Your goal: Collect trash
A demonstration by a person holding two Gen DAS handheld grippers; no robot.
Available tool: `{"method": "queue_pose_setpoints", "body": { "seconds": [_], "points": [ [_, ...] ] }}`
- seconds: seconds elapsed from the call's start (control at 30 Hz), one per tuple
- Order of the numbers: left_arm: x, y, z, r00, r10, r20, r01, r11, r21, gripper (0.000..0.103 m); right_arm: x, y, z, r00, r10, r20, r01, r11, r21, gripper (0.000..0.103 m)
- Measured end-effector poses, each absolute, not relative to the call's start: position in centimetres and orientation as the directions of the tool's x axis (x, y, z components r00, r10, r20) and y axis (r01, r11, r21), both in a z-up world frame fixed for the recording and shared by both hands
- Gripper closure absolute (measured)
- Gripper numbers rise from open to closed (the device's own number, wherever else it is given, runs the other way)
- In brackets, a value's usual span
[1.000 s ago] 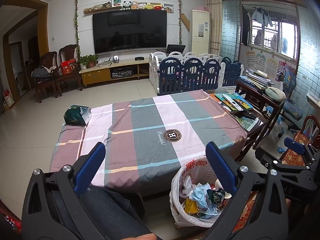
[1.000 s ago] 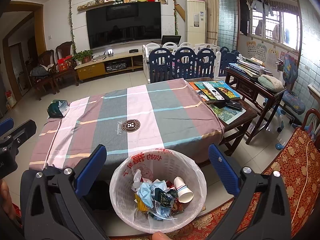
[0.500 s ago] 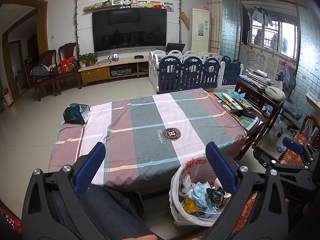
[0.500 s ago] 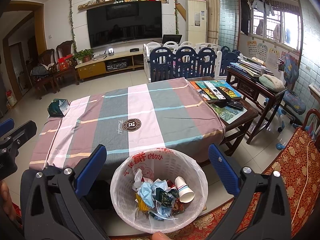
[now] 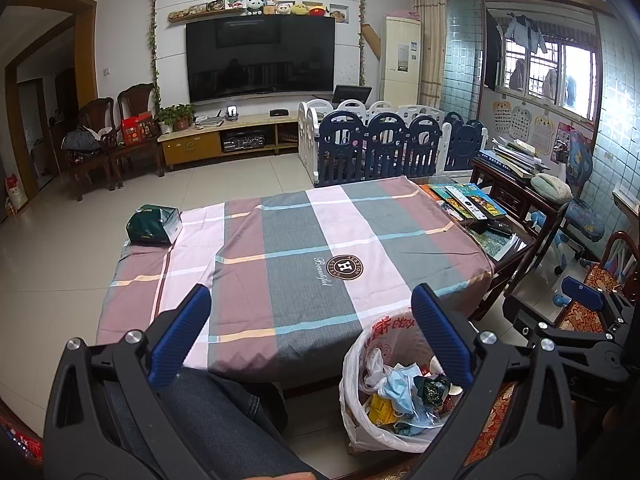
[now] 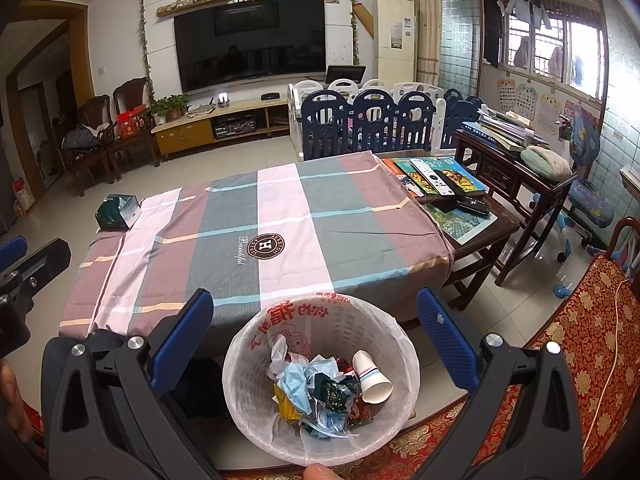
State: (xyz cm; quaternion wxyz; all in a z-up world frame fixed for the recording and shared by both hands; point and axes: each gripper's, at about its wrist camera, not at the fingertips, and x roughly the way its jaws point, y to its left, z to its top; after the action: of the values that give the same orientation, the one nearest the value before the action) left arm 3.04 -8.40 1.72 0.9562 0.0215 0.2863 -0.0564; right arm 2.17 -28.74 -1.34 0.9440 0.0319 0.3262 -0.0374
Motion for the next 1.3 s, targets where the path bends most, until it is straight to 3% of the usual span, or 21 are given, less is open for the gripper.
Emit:
{"method": "queue_pose_setpoints", "body": {
  "seconds": [1.3],
  "points": [
    [3.08,-8.27,1.26,0.824,-0.095,-0.558,0.119,0.993,0.006,0.003,2.25,-28.54,-1.53,0.780,-0.047,-0.624,0.090,0.995,0.037,0.004]
  ]
}}
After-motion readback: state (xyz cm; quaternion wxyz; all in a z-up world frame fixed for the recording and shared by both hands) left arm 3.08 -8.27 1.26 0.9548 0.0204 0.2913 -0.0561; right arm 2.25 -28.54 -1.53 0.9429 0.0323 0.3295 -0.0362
